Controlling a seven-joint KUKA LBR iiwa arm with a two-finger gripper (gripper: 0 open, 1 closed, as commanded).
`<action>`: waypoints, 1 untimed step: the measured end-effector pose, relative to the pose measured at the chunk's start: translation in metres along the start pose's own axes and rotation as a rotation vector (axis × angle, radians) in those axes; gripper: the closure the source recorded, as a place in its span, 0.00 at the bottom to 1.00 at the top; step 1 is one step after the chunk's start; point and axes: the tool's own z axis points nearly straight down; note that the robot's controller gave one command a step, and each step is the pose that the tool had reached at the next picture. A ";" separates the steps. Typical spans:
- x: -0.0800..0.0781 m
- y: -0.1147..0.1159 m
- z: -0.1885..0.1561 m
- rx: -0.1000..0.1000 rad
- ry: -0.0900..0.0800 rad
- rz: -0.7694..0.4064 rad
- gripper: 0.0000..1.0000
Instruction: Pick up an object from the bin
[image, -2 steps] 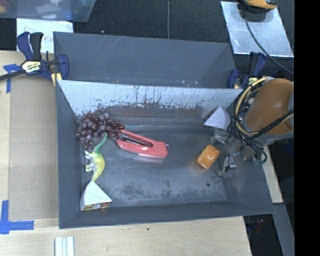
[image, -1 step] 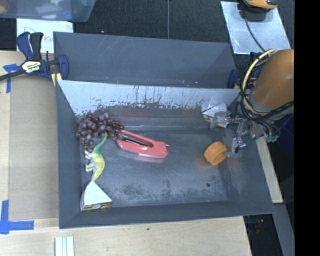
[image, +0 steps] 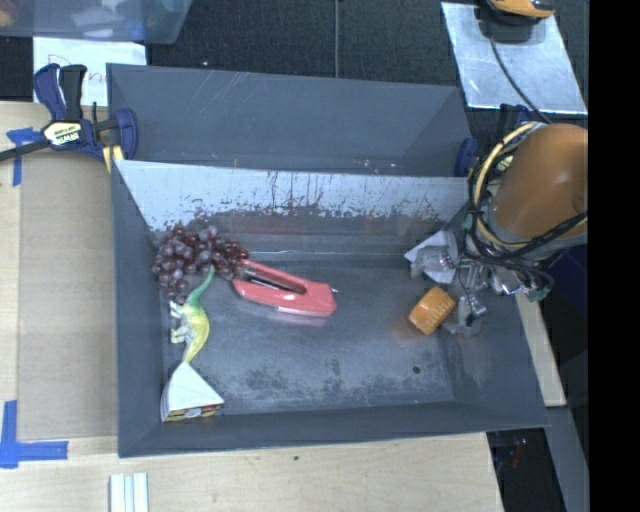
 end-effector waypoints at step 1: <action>-0.014 -0.003 0.029 0.000 -0.015 0.012 0.00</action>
Offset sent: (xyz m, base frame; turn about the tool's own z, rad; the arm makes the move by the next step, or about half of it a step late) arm 0.0049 -0.0019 -0.0285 0.2846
